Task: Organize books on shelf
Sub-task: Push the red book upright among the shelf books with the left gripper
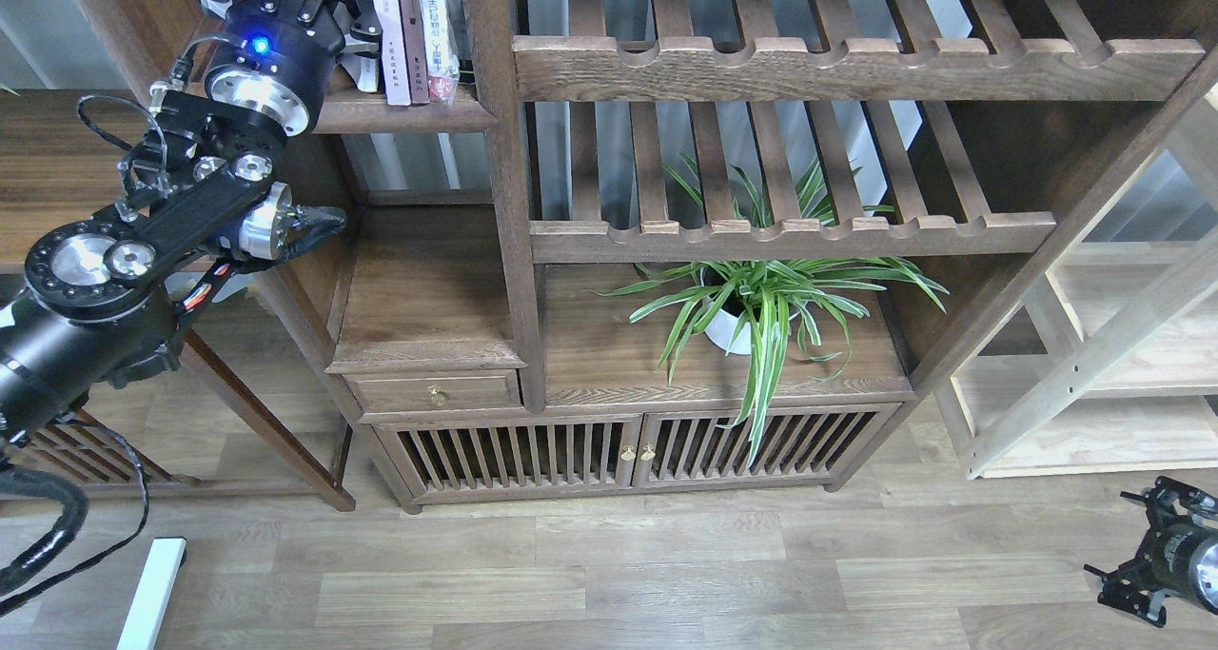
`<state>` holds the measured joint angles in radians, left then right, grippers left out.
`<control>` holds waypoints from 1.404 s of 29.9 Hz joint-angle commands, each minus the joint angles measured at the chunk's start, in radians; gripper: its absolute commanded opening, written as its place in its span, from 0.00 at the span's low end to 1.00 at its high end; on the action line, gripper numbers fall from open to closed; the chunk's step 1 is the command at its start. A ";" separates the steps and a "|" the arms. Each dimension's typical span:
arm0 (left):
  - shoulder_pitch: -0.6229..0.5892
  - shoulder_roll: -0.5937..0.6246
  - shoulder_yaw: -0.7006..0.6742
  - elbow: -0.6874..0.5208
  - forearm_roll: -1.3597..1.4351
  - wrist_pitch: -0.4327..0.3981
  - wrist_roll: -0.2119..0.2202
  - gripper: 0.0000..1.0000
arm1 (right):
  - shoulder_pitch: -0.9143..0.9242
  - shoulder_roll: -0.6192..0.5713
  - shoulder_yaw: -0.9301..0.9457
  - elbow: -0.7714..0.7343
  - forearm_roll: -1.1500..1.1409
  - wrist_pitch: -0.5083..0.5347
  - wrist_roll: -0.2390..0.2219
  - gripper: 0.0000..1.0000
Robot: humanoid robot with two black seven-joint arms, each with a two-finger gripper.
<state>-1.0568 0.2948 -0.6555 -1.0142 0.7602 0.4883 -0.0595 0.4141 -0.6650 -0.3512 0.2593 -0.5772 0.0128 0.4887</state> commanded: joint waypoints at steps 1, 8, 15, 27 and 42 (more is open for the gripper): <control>0.001 0.006 -0.003 -0.009 -0.021 0.000 0.021 0.72 | 0.000 0.001 0.000 0.000 0.000 -0.001 0.000 1.00; 0.006 0.044 -0.009 -0.082 -0.027 0.000 0.079 0.75 | -0.001 -0.001 0.000 0.000 0.005 -0.001 0.000 1.00; 0.003 0.093 -0.012 -0.165 -0.081 0.000 0.153 0.75 | -0.001 -0.001 0.000 0.003 0.005 -0.001 0.000 1.00; 0.005 0.239 -0.012 -0.323 -0.216 -0.022 0.271 0.76 | -0.001 -0.011 0.000 0.003 0.005 -0.001 0.000 1.00; 0.014 0.308 -0.076 -0.354 -0.332 -0.174 0.374 0.77 | 0.000 -0.013 0.000 0.008 0.005 -0.001 0.000 1.00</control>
<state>-1.0443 0.6019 -0.7281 -1.3667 0.4535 0.3316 0.2987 0.4156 -0.6745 -0.3513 0.2666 -0.5721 0.0122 0.4887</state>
